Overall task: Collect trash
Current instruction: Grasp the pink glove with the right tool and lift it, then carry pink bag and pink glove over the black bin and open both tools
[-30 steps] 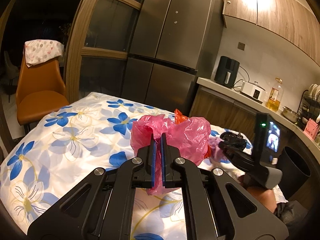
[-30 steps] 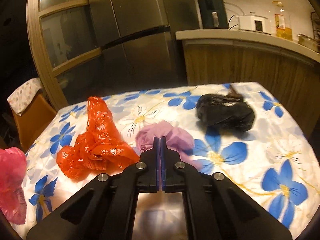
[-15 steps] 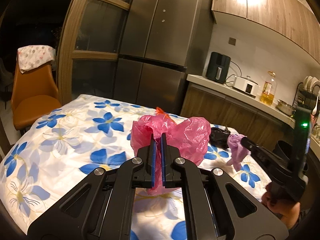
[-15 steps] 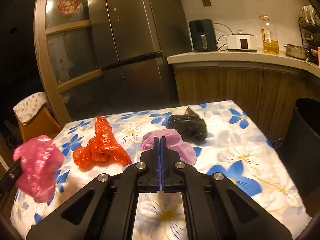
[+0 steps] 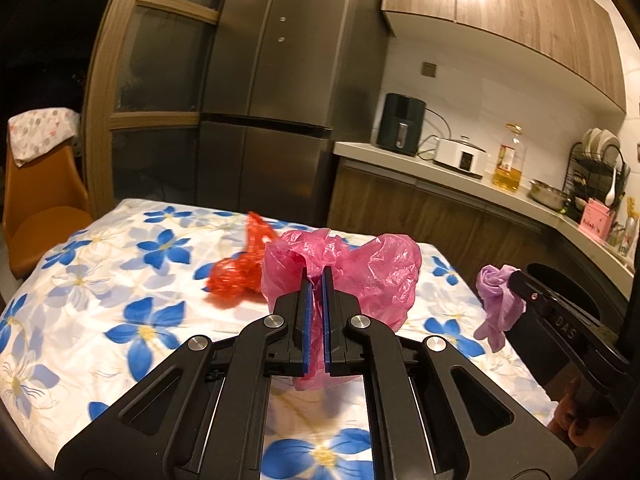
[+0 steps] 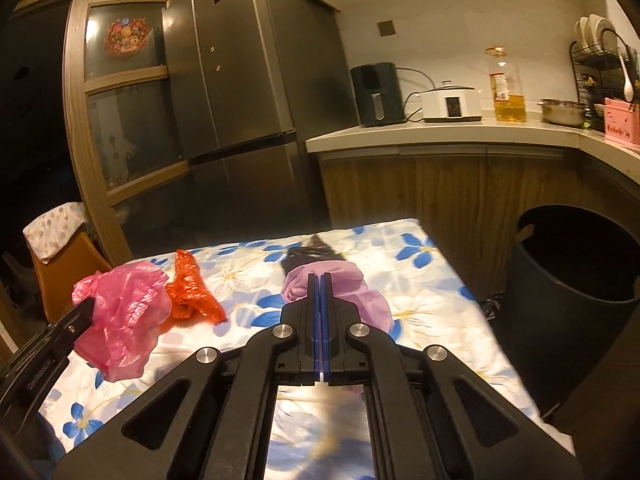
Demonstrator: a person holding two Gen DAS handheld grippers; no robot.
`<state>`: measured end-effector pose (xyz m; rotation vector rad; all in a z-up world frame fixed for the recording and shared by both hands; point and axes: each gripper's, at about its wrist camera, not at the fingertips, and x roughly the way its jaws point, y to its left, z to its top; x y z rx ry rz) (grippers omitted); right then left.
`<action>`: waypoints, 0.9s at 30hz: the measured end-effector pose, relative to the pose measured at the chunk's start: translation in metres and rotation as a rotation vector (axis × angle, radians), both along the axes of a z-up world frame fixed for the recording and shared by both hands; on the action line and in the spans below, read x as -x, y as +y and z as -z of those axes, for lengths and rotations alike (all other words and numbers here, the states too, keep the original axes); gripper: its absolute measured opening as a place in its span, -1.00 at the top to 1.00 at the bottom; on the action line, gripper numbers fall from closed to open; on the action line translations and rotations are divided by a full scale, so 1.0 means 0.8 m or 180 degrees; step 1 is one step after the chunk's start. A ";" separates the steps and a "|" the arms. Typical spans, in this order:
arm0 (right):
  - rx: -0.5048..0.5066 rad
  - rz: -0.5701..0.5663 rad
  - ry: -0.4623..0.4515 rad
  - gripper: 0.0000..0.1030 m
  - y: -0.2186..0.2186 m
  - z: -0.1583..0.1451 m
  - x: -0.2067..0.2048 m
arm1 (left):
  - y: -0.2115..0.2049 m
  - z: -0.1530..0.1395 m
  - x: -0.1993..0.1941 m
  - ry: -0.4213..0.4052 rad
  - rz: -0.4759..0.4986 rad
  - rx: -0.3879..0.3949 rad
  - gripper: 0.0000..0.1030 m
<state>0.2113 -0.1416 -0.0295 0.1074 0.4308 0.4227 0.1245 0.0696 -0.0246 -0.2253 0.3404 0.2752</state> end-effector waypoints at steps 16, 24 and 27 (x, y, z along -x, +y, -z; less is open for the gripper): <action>0.0022 0.0474 -0.0165 0.97 -0.099 -0.020 0.012 | -0.098 -0.013 -0.055 0.0001 0.0549 -0.0115 0.93; 0.0047 0.0733 -0.0232 0.97 -0.145 -0.030 0.006 | -0.155 -0.019 -0.087 0.0003 0.0852 -0.0204 0.93; 0.0048 0.0829 -0.0259 0.97 -0.161 -0.034 0.003 | -0.181 -0.025 -0.101 -0.0036 0.0974 -0.0262 0.93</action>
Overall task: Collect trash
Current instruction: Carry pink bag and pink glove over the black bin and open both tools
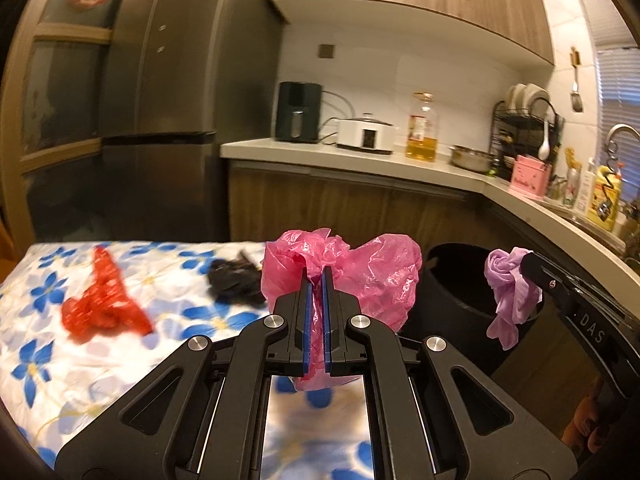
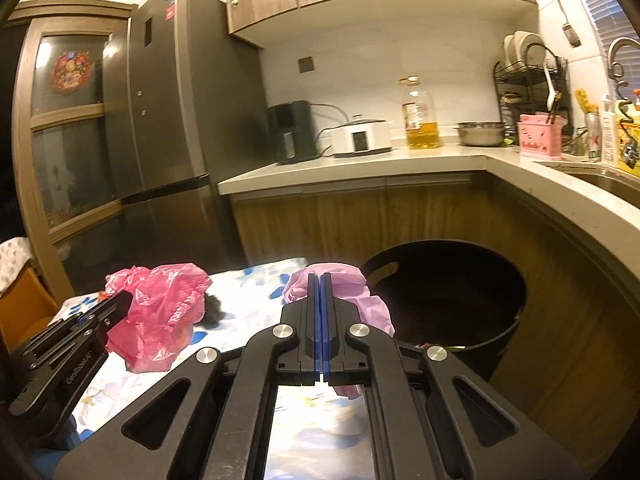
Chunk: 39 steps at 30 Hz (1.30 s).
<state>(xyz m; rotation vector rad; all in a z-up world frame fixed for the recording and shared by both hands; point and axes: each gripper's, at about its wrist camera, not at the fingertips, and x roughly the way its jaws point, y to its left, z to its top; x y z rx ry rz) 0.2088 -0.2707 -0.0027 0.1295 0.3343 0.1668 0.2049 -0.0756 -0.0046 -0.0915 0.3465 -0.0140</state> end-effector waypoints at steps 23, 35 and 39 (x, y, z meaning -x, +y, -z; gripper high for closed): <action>0.0008 0.0579 -0.0090 0.98 -0.107 -0.012 -0.045 | -0.146 -0.020 -0.100 -0.0086 0.0664 -0.0090 0.93; 0.0000 0.0629 -0.0061 0.98 -0.124 -0.008 -0.064 | -0.180 -0.010 -0.133 -0.0070 0.0862 -0.0061 0.93; 0.0002 0.0599 -0.0066 0.98 -0.124 -0.006 -0.072 | -0.185 -0.006 -0.145 -0.0042 0.0899 -0.0027 0.93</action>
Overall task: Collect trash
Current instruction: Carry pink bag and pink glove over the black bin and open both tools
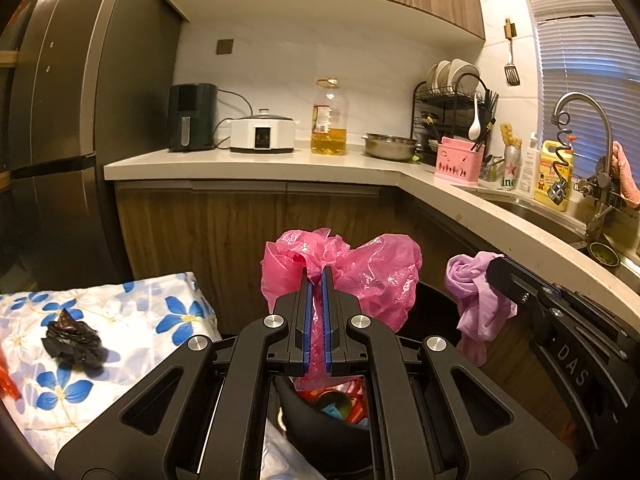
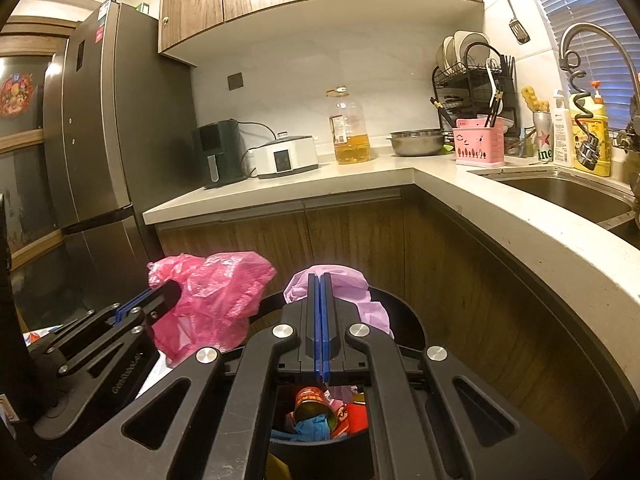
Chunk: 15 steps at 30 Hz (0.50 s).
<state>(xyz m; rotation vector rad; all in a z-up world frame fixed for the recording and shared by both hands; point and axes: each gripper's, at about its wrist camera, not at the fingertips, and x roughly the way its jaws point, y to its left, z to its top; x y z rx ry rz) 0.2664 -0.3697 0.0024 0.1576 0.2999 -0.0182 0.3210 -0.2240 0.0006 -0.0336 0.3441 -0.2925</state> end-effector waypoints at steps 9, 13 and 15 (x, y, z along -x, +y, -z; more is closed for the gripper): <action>-0.0032 0.0023 0.0082 0.97 -0.005 0.007 -0.012 | -0.008 0.010 -0.014 0.0025 0.0130 -0.0058 0.83; -0.0068 0.0057 0.0146 0.90 -0.012 0.010 -0.017 | -0.008 0.016 -0.017 0.0065 0.0143 -0.0063 0.24; -0.0091 0.0074 0.0163 0.89 -0.015 0.010 -0.020 | -0.002 0.020 -0.018 0.0078 0.0105 -0.0018 -0.01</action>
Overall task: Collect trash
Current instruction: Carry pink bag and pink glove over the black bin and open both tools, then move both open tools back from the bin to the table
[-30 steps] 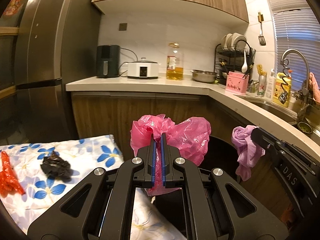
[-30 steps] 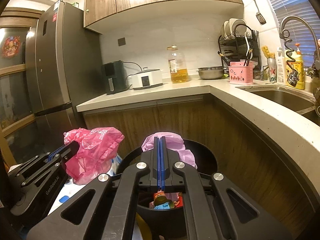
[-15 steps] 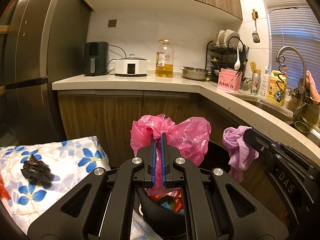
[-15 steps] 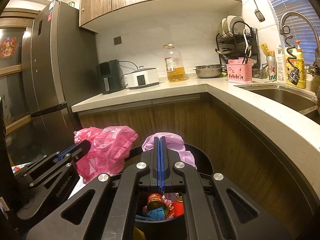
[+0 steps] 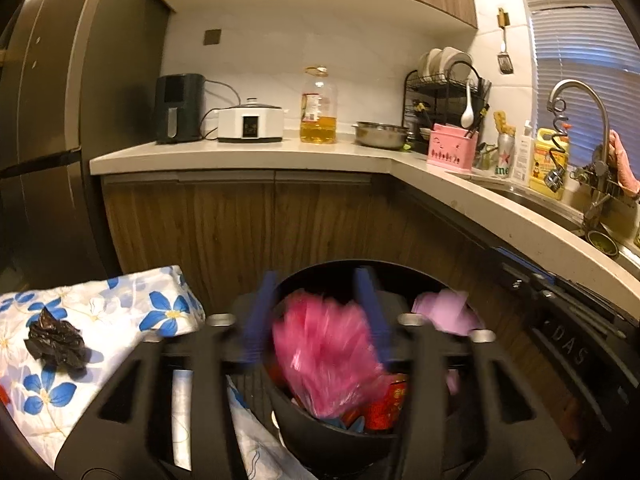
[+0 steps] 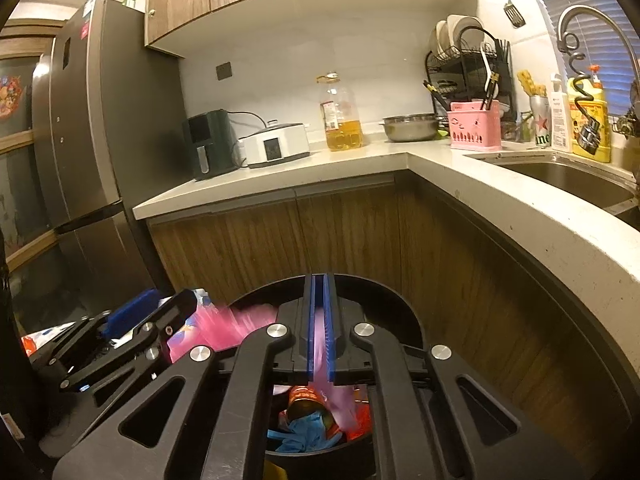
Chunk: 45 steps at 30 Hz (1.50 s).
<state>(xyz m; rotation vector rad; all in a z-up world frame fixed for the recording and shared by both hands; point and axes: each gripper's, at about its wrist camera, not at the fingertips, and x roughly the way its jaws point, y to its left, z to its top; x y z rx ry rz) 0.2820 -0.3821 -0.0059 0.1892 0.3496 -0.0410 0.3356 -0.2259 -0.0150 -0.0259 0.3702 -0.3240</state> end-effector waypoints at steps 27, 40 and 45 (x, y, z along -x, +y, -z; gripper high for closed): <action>-0.0063 -0.0088 -0.0030 -0.61 0.063 0.015 0.051 | 0.205 0.013 0.128 -0.0128 -0.1285 0.0155 -0.83; -0.0015 -0.0627 -0.0027 -0.61 0.191 0.027 0.052 | 0.370 0.022 0.171 -0.0153 -0.2217 0.0144 -0.84; 0.0027 -0.0805 -0.0036 -0.61 0.242 0.030 0.043 | 0.416 0.029 0.166 -0.0111 -0.2444 0.0132 -0.84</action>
